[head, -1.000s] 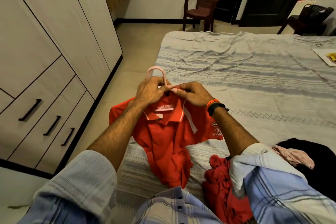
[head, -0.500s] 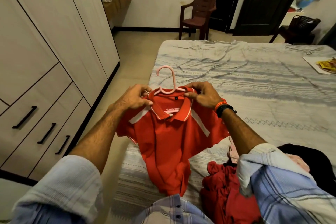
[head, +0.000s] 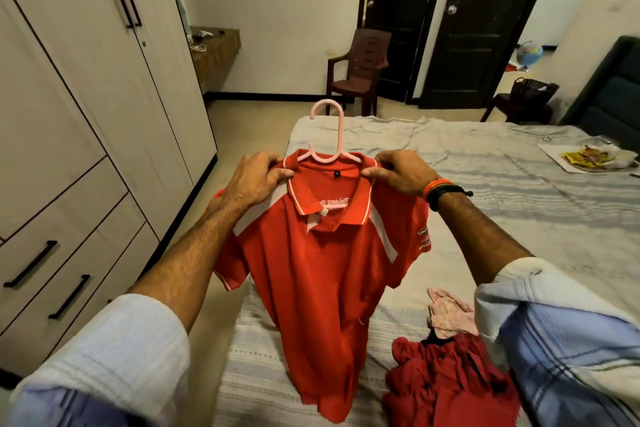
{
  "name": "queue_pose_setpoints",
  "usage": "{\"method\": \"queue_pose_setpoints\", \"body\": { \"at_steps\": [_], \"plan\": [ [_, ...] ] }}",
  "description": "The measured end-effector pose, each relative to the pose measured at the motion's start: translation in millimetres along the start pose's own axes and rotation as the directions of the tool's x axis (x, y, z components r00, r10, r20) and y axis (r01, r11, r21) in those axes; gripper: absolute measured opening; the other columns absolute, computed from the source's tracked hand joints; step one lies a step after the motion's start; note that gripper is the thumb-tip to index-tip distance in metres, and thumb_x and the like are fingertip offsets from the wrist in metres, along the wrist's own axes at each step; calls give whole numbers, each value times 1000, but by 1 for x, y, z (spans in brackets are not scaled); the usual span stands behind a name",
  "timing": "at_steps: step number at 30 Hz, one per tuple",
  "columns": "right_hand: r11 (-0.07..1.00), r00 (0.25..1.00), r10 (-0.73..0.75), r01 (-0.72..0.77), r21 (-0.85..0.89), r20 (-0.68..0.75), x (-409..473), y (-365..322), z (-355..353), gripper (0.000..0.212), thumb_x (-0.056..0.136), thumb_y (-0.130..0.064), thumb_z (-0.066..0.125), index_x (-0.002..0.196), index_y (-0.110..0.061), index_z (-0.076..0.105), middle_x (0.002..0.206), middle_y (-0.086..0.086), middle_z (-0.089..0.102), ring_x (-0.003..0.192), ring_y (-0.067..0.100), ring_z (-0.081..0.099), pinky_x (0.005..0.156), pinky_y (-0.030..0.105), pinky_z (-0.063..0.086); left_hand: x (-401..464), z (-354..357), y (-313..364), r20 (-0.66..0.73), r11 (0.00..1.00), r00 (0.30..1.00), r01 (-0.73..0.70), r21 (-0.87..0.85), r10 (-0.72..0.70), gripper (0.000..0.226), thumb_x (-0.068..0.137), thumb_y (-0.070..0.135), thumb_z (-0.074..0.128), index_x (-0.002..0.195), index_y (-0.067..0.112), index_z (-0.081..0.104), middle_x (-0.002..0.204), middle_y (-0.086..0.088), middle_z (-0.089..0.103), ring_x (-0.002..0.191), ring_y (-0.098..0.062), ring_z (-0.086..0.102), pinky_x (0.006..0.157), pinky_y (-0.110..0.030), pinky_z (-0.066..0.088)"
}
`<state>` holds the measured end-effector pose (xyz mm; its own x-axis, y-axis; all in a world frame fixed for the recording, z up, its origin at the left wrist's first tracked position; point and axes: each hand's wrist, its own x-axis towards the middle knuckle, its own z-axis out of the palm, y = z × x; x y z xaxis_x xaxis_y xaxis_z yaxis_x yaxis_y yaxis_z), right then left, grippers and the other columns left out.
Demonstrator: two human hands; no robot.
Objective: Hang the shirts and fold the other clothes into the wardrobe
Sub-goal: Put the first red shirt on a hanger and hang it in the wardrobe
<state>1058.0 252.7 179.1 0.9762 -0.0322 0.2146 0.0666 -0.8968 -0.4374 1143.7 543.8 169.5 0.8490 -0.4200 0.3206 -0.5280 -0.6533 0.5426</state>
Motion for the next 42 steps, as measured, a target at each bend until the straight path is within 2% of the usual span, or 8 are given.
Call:
{"method": "queue_pose_setpoints", "body": {
  "at_steps": [3, 7, 12, 16, 18, 25, 35, 42],
  "plan": [
    [1000, 993, -22, 21, -10, -114, -5, -13, -23, 39, 93, -46, 61, 76, -12, 55, 65, -3, 49, 62, 13, 44, 55, 22, 31, 2, -25, 16, -25, 996, 997, -67, 53, 68, 37, 90, 43, 65, 67, 14, 57, 63, -4, 58, 61, -23, 52, 56, -35, 38],
    [999, 979, -36, 39, 12, -203, -12, -28, -49, 38, 94, -49, 58, 84, -12, 62, 72, 1, 58, 65, 12, 50, 59, 22, 35, -1, -52, 40, -58, 981, 984, -164, 107, 171, 46, 94, 43, 59, 57, 22, 42, 55, 2, 47, 54, -18, 43, 50, -31, 25],
    [999, 985, -50, 46, -29, -167, -38, -47, -76, 36, 93, -53, 56, 79, -19, 58, 72, 1, 57, 68, 18, 52, 62, 35, 40, -23, -68, 60, -99, 966, 966, -228, 125, 240, 34, 95, 41, 58, 69, 21, 51, 60, 3, 50, 58, -18, 46, 56, -28, 28],
    [993, 932, -84, 106, 43, -353, -77, -56, -90, 36, 94, -49, 58, 84, -14, 60, 75, 4, 60, 70, 21, 55, 64, 38, 44, -55, -82, 86, -243, 931, 903, -317, 183, 355, 24, 95, 36, 61, 87, 14, 65, 75, -3, 66, 70, -25, 61, 59, -26, 29],
    [989, 929, -119, 140, 37, -351, -100, -64, -99, 36, 94, -47, 59, 88, -12, 63, 78, 5, 63, 72, 21, 57, 66, 37, 46, -72, -89, 101, -253, 909, 883, -336, 246, 395, 26, 95, 38, 60, 93, 13, 67, 80, -7, 70, 74, -27, 64, 61, -25, 31],
    [968, 900, -218, 249, 35, -379, -189, -78, -121, 37, 92, -47, 60, 98, -12, 69, 84, 2, 66, 77, 18, 61, 71, 38, 52, -157, -94, 147, -307, 915, 877, -287, 284, 371, 30, 95, 42, 58, 103, 16, 70, 89, -6, 72, 79, -23, 65, 66, -25, 36],
    [978, 922, -154, 193, 77, -354, -257, -82, -129, 37, 91, -51, 60, 89, -15, 69, 75, -1, 65, 70, 16, 59, 69, 43, 51, -223, -91, 180, -331, 933, 882, -264, 243, 336, 24, 95, 40, 60, 99, 19, 70, 87, -3, 73, 78, -23, 66, 65, -23, 35],
    [960, 765, -159, 268, 83, -624, -281, -90, -142, 43, 87, -55, 60, 81, -15, 74, 66, -5, 63, 60, 13, 55, 55, 24, 39, -237, -97, 203, -471, 918, 787, -342, 202, 397, 27, 92, 45, 61, 94, 21, 74, 79, 2, 73, 67, -14, 63, 61, -23, 42]
  ]
}}
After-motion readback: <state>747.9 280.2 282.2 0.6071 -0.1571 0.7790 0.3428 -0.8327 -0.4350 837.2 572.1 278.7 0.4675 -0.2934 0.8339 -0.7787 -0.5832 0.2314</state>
